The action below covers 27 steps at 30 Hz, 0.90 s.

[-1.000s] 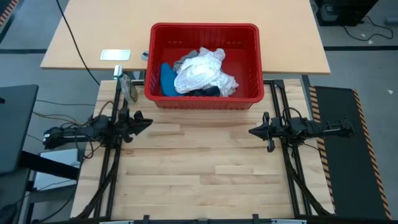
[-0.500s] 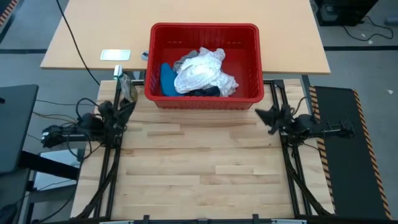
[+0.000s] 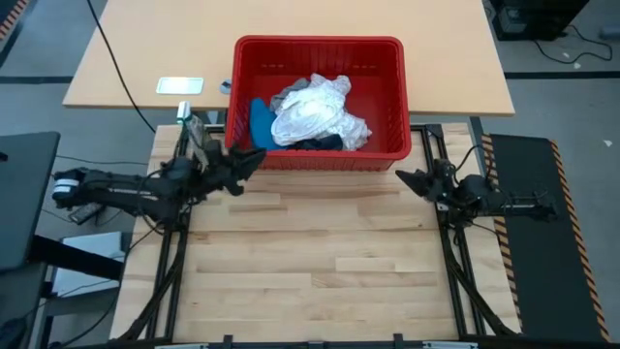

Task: Fold laundry
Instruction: Remove the white dress from the red laundry bin

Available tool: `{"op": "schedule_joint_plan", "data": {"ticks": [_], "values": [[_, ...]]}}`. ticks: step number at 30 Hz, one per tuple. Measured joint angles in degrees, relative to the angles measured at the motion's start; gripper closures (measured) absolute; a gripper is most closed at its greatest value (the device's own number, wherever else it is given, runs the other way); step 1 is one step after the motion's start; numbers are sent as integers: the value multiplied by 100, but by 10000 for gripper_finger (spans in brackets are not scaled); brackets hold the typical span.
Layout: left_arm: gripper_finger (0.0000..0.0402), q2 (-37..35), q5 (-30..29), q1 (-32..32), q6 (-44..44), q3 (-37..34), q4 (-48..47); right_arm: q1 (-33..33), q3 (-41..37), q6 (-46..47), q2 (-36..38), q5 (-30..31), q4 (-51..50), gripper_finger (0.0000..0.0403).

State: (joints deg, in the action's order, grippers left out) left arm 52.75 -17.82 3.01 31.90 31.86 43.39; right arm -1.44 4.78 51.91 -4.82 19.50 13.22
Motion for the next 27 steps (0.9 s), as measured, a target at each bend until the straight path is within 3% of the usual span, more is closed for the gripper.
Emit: {"op": "schedule_joint_plan", "data": {"ticks": [9,12,16,19,21,23,27], "values": [[285,902,-11,41,-819,1405,50,-522,964,370,-993,-430,44,395],[285,988,-9,39,-937,1769,-6,-660,1483,-15,-1434,-138,135,394],[285,993,-9,99,-1995,1998,-259,-871,2224,-895,-2076,492,-37,394],[285,986,-544,283,-2146,2112,-474,-1100,2768,-1365,-2662,909,-413,394],[285,984,-1014,544,-1732,2246,-1122,-1300,3101,-1531,-3138,841,-694,394],[285,987,-1038,949,-1139,2434,-2269,-1527,3468,-1691,-3622,305,-905,394],[285,1214,-144,1787,-389,2860,-4322,-1846,4141,-1951,-4542,-720,-1324,394]]}}
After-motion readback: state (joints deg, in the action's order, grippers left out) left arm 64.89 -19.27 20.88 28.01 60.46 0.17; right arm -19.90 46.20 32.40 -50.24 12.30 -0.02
